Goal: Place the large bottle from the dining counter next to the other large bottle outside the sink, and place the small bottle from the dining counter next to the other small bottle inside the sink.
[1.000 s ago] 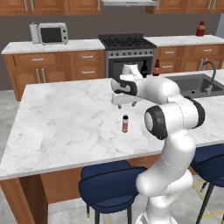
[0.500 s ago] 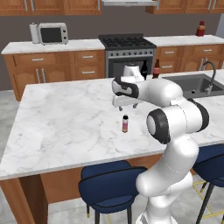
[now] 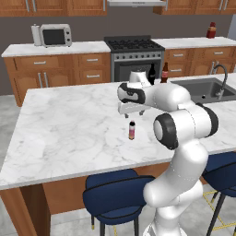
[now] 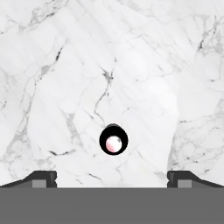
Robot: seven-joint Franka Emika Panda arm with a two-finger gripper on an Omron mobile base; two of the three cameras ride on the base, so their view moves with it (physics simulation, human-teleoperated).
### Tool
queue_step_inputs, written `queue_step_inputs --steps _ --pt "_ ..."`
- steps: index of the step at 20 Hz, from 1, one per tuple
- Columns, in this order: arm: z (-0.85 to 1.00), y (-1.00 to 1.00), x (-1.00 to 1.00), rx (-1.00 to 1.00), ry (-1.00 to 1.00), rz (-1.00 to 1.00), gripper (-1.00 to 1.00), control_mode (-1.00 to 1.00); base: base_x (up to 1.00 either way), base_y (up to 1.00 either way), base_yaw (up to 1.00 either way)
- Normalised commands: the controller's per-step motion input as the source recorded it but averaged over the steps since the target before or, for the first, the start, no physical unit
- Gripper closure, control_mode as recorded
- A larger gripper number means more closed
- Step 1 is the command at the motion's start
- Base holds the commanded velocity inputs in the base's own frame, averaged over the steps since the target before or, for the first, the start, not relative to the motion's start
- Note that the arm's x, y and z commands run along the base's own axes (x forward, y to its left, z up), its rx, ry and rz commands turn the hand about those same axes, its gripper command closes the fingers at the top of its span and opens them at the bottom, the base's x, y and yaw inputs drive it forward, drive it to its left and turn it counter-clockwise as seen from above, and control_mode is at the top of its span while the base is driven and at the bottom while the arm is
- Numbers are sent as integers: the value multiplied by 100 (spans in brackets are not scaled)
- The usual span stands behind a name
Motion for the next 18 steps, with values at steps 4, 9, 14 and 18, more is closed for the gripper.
queue_step_inputs --steps 4,9,14,18 --pt "-22 0 0 0 0 0 -100 -100 0 0 0" --pt "-17 0 0 0 0 0 -100 -100 0 0 0" --pt "-25 0 0 0 0 0 -100 -100 0 0 0" --pt "-18 0 0 0 0 0 -100 -100 0 0 0"
